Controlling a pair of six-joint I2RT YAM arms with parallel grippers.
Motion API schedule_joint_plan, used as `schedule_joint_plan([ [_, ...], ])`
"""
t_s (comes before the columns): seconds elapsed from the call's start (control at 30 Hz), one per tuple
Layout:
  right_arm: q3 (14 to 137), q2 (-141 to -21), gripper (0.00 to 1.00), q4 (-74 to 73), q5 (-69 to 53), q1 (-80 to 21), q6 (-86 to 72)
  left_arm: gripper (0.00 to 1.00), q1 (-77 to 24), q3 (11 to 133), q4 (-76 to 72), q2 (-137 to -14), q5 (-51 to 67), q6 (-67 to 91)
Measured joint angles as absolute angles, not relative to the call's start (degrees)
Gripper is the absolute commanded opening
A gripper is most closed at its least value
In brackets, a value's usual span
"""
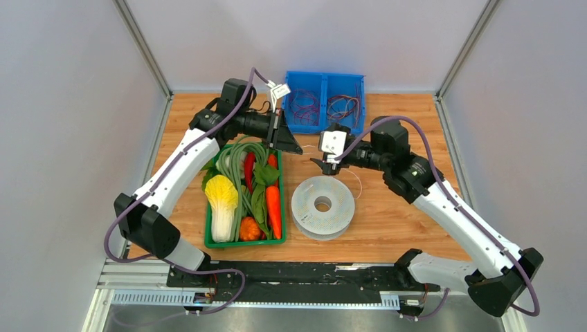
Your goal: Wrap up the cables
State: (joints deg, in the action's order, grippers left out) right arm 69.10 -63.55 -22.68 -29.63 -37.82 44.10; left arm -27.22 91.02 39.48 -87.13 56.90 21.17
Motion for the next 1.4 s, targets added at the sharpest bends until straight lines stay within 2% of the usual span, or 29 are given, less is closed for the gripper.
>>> schedule_joint_plan([
  [0.23,67.33,-63.68,0.56,-20.95,-26.61,-39.59,47.44,0.0,-27.22,86.61,34.98,-86.74,57.28,29.5],
  [0.53,64.6,-63.66,0.51,-20.38,-26.59,-40.16,49.63,0.0,-27.22,85.34,30.35,-85.67,58.61,34.41],
  [0.9,61.67,-63.55,0.29,-15.99,-24.14,-40.82,51.42,0.0,-27.22,83.61,26.28,-85.17,60.05,38.87],
  [1.07,61.49,-63.37,0.24,-14.59,-23.03,-41.23,52.1,0.0,-27.22,82.91,24.93,-85.08,60.4,39.86],
  [1.17,61.49,-63.31,0.17,-14.22,-22.96,-41.23,52.38,0.0,-27.22,82.46,24.8,-85.08,60.53,39.99],
  [1.33,61.49,-63.31,0.0,-14.28,-22.94,-41.23,52.73,0.0,-27.22,82.41,25.08,-84.84,60.51,38.87],
  [1.37,61.49,-63.31,0.0,-14.33,-22.96,-41.25,52.82,0.0,-27.22,82.41,25.06,-84.71,60.49,38.57],
  [1.4,61.49,-63.31,0.0,-14.33,-22.96,-41.32,52.84,0.05,-27.22,82.39,25.04,-84.51,60.45,38.13],
])
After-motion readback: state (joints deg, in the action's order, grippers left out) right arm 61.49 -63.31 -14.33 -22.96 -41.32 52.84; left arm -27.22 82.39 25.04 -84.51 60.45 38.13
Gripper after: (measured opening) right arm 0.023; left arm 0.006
